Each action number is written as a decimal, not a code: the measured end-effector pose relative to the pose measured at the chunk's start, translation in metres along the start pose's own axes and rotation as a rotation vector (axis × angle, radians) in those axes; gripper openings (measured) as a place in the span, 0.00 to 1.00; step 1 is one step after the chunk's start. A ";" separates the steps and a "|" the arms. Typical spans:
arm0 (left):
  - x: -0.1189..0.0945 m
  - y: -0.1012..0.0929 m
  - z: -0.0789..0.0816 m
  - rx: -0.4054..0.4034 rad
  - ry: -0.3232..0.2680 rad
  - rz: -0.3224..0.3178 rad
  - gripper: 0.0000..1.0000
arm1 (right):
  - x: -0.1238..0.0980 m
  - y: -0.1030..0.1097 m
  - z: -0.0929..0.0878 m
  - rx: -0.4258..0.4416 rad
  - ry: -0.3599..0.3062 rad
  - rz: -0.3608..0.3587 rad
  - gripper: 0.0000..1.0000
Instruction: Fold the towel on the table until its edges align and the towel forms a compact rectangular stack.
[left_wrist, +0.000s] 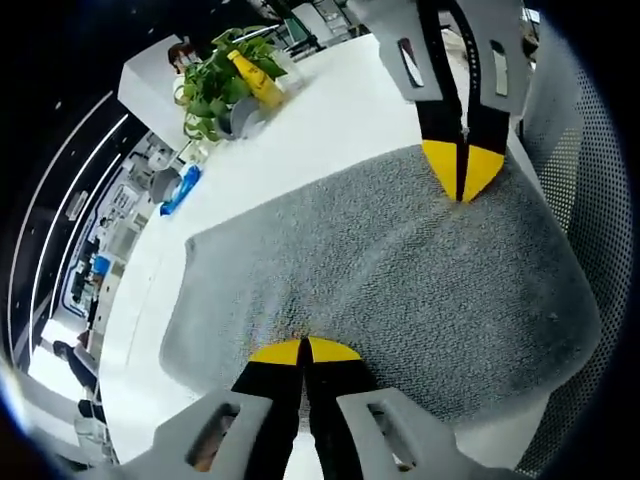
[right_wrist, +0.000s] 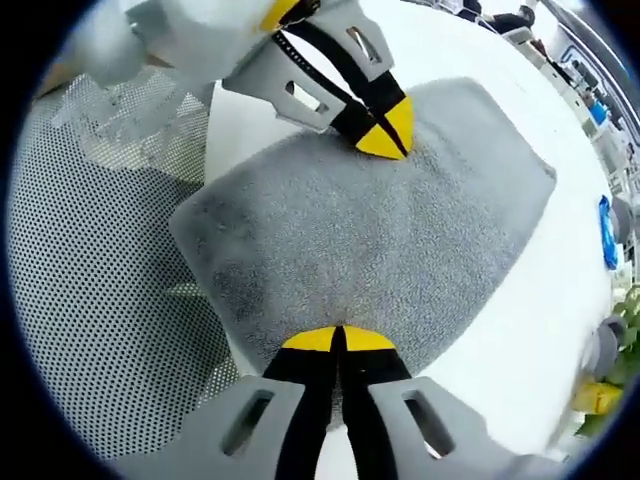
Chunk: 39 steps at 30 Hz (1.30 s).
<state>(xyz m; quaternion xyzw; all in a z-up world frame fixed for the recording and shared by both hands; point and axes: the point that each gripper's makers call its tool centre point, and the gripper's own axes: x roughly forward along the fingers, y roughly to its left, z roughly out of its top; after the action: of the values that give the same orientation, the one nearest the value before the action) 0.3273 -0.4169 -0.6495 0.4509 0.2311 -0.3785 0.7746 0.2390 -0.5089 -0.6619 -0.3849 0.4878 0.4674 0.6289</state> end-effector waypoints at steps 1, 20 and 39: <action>0.000 0.000 0.000 -0.002 0.000 0.000 0.01 | 0.000 0.000 0.000 -0.001 0.004 0.003 0.00; -0.045 0.010 0.060 -0.384 -0.334 -0.182 0.09 | -0.006 -0.002 0.001 0.148 -0.297 -0.033 0.00; -0.040 -0.073 0.020 0.006 -0.113 -0.404 0.08 | 0.020 -0.046 0.043 -0.060 -0.286 -0.044 0.00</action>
<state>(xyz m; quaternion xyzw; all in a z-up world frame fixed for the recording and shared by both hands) 0.2459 -0.4418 -0.6500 0.3758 0.2718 -0.5516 0.6932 0.2962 -0.4770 -0.6701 -0.3437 0.3704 0.5177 0.6904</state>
